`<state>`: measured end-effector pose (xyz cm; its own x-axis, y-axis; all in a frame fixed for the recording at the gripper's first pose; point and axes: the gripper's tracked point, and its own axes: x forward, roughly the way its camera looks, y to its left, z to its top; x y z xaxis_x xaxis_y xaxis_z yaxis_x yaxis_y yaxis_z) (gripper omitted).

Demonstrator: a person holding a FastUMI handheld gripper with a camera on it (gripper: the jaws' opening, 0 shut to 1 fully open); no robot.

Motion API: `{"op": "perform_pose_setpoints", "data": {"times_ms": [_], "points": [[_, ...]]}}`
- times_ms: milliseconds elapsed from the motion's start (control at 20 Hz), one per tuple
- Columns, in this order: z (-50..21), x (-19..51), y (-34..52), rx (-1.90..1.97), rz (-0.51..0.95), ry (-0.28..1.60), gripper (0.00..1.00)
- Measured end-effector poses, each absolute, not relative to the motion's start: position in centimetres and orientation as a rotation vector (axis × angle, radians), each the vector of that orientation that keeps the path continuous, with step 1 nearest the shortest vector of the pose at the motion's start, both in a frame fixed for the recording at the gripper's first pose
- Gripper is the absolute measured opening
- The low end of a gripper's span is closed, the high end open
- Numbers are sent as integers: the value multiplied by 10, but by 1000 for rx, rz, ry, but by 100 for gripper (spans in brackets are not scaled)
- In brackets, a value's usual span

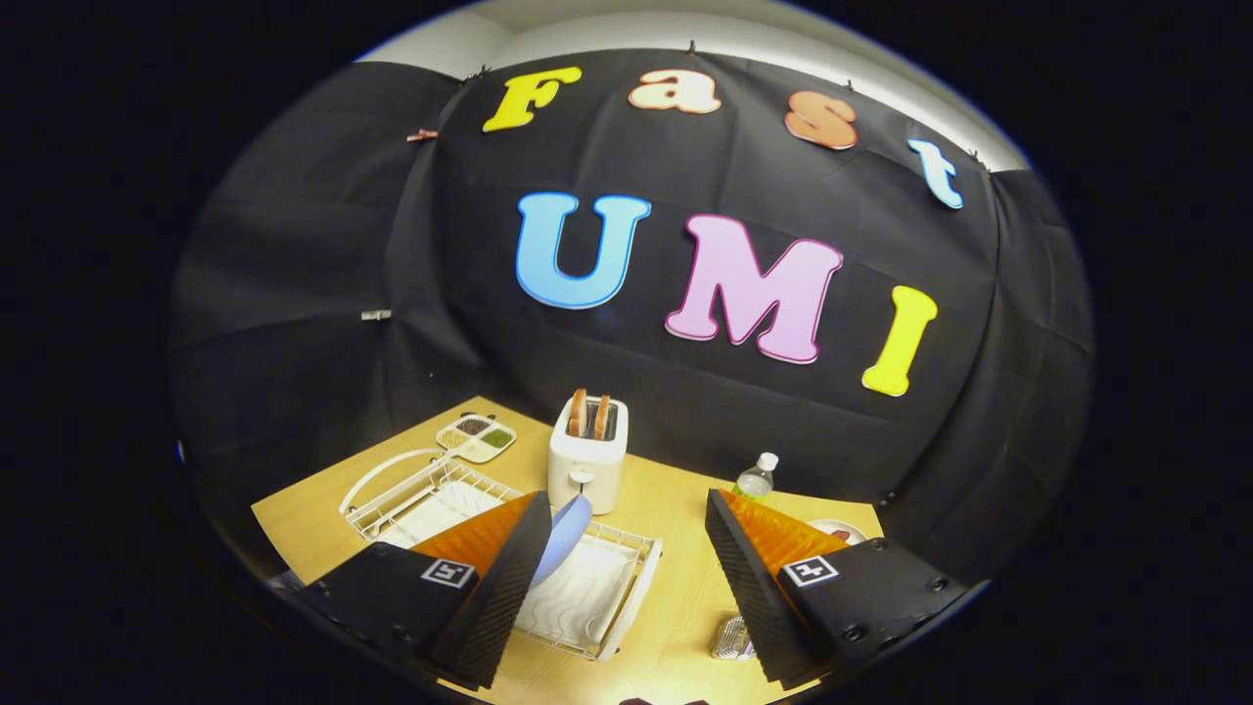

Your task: Take the plate from the dish rack, then take the spoon from the basket and place it into the plate.

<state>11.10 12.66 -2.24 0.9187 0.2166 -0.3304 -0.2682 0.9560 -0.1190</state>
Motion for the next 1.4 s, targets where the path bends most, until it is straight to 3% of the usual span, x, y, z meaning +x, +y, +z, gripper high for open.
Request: {"op": "perform_pose_setpoints", "data": {"times_ms": [400, 700, 800, 950, 1200, 1400], "points": [[-111, 153, 173, -134, 268, 683, 94], [-166, 163, 182, -57, 205, 896, 81], [-177, 171, 180, -50, 182, 916, 74], [-198, 169, 186, -39, 192, 991, 54], [-203, 171, 189, 37, 171, 1020, 44], [-199, 178, 177, 49, 65, 994, 35]]}}
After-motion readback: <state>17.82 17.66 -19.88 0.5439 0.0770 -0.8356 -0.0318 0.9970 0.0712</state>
